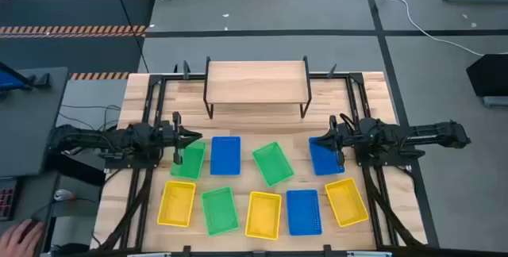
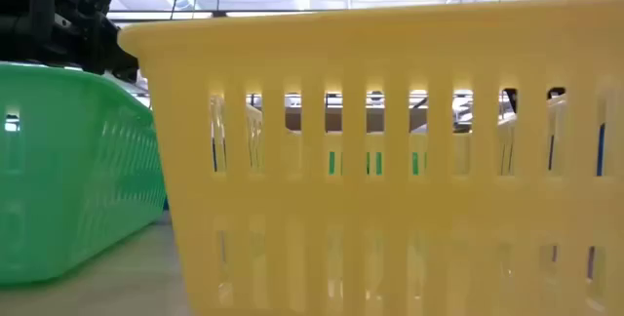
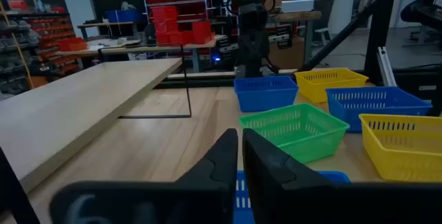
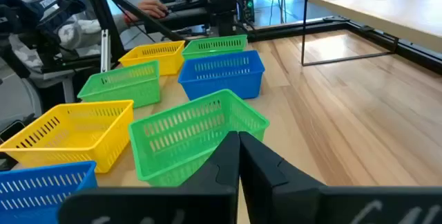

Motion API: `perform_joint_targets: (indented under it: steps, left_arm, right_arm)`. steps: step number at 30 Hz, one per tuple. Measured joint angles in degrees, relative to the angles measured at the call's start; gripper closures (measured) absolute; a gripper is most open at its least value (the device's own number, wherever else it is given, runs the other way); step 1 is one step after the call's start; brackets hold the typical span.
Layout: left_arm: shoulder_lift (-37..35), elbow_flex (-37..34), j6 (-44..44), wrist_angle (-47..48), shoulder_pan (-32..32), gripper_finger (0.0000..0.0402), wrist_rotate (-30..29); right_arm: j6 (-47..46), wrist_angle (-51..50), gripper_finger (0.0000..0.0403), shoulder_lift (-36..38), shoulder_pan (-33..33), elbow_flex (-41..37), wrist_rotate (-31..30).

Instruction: Stack baskets on shelf by color

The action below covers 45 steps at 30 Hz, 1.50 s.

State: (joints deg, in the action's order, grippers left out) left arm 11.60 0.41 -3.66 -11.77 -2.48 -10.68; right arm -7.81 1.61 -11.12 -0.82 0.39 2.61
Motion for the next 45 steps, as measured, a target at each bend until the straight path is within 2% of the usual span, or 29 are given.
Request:
perform_joint_targets:
  steps: [45]
  left_arm:
    - [0.0, 0.0, 0.0, 0.0, 0.0, 0.0373, 0.0]
  right_arm:
    - [0.0, 0.0, 0.0387, 0.0, 0.0, 0.0, 0.0]
